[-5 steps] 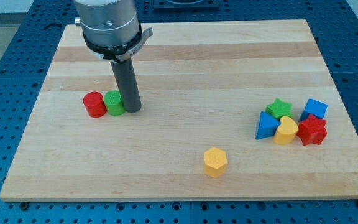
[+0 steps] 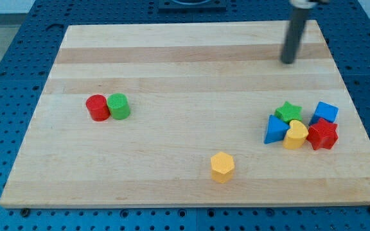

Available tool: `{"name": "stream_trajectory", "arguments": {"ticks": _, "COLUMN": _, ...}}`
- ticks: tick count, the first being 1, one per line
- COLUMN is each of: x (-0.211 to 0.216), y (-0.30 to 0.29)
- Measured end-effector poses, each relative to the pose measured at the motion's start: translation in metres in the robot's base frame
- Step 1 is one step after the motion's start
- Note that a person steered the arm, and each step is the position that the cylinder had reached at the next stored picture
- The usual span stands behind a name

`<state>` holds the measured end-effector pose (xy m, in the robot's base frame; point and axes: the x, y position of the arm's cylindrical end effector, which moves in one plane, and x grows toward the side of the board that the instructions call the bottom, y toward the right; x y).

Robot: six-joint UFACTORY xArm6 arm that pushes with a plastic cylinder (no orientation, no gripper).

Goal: Move your arm closer to the red star

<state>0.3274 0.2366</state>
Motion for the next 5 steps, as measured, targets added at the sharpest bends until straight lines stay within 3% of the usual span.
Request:
{"name": "stream_trajectory", "arguments": {"ticks": 1, "x": 0.025, "y": 0.085}}
{"name": "stream_trajectory", "arguments": {"ticks": 2, "x": 0.040, "y": 0.109}}
{"name": "stream_trajectory", "arguments": {"ticks": 3, "x": 0.046, "y": 0.109}}
{"name": "stream_trajectory", "arguments": {"ticks": 5, "x": 0.101, "y": 0.108}}
